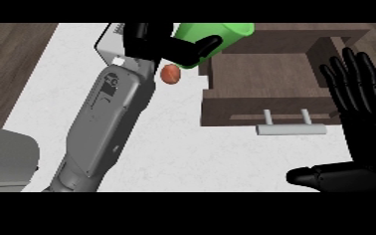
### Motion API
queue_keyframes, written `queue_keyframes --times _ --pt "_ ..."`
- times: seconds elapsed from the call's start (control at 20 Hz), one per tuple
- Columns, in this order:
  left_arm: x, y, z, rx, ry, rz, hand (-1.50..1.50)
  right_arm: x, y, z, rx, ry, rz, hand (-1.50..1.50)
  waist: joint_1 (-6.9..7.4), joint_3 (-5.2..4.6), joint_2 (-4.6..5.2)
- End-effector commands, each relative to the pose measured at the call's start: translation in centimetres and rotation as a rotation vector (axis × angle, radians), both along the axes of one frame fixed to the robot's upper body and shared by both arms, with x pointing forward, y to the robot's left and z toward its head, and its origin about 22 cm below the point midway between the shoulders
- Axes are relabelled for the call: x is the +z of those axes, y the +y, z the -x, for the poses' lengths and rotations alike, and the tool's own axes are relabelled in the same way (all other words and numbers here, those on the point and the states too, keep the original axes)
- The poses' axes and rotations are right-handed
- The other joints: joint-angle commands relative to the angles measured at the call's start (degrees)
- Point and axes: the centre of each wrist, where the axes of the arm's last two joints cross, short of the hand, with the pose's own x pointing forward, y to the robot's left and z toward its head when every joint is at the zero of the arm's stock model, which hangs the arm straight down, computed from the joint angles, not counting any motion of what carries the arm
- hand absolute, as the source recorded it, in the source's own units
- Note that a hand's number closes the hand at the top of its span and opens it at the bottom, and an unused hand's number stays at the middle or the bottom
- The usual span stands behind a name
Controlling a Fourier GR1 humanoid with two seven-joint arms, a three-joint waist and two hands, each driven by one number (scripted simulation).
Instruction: Pick up the cup, place it into the drawer and close the drawer
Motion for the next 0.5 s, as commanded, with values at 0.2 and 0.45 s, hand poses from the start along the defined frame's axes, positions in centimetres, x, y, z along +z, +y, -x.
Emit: queue_keyframes --times 0.2,0.45 --pt "1.5 -4.0 -3.1 0.036 0.046 -0.065 1.50 1.6 -1.1 -0.6 0.007 0.009 -0.001 -1.50 -1.15 0.01 0.33" --pt "-0.9 -4.7 -3.9 0.040 0.082 -0.077 1.50 1.5 1.0 -1.4 0.022 -0.007 -0.004 -1.50 -1.17 0.00 0.38"
